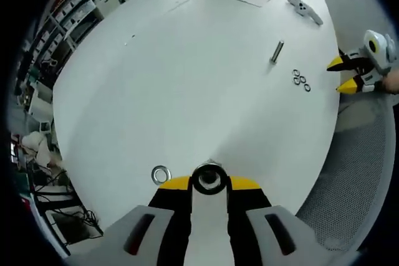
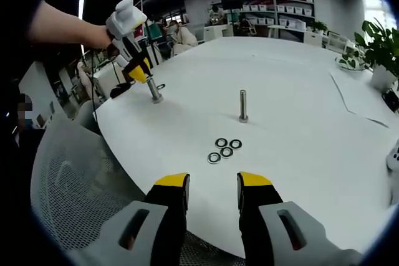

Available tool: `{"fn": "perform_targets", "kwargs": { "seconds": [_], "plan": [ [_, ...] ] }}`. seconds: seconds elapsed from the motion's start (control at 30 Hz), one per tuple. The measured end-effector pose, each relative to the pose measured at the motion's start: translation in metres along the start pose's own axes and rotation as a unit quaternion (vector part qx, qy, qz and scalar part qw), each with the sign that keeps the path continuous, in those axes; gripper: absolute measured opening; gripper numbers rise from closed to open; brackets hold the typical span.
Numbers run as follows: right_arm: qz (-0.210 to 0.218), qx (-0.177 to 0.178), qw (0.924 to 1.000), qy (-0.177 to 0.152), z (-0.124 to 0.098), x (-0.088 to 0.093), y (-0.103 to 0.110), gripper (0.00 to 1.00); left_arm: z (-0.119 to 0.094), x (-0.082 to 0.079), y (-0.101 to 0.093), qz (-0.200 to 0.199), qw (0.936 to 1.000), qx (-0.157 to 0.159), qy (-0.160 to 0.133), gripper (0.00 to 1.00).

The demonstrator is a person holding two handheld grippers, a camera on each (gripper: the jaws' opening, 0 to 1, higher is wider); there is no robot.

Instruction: Place the washer onto the threaded stud by aligning its center hole with the stud, sliding it down to the base, and recovering from edge contact or off-axis alignment until the washer reaches the visible bottom stop.

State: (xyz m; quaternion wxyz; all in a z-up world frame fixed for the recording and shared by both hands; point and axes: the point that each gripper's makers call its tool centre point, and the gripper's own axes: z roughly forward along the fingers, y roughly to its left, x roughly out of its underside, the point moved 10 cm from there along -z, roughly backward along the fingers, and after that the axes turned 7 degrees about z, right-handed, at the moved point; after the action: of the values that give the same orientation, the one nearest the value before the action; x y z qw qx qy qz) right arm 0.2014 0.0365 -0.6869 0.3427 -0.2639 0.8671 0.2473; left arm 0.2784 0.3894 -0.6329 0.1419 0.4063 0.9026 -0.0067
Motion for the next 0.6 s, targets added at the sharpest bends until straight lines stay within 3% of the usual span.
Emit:
{"fn": "perform_targets", "kwargs": {
  "seconds": [0.6],
  "plan": [
    [0.004,0.006,1.0,0.002,0.0,0.0,-0.001,0.33,0.028,-0.002,0.001,0.008,0.9994,0.015,0.03,0.18]
  ]
}}
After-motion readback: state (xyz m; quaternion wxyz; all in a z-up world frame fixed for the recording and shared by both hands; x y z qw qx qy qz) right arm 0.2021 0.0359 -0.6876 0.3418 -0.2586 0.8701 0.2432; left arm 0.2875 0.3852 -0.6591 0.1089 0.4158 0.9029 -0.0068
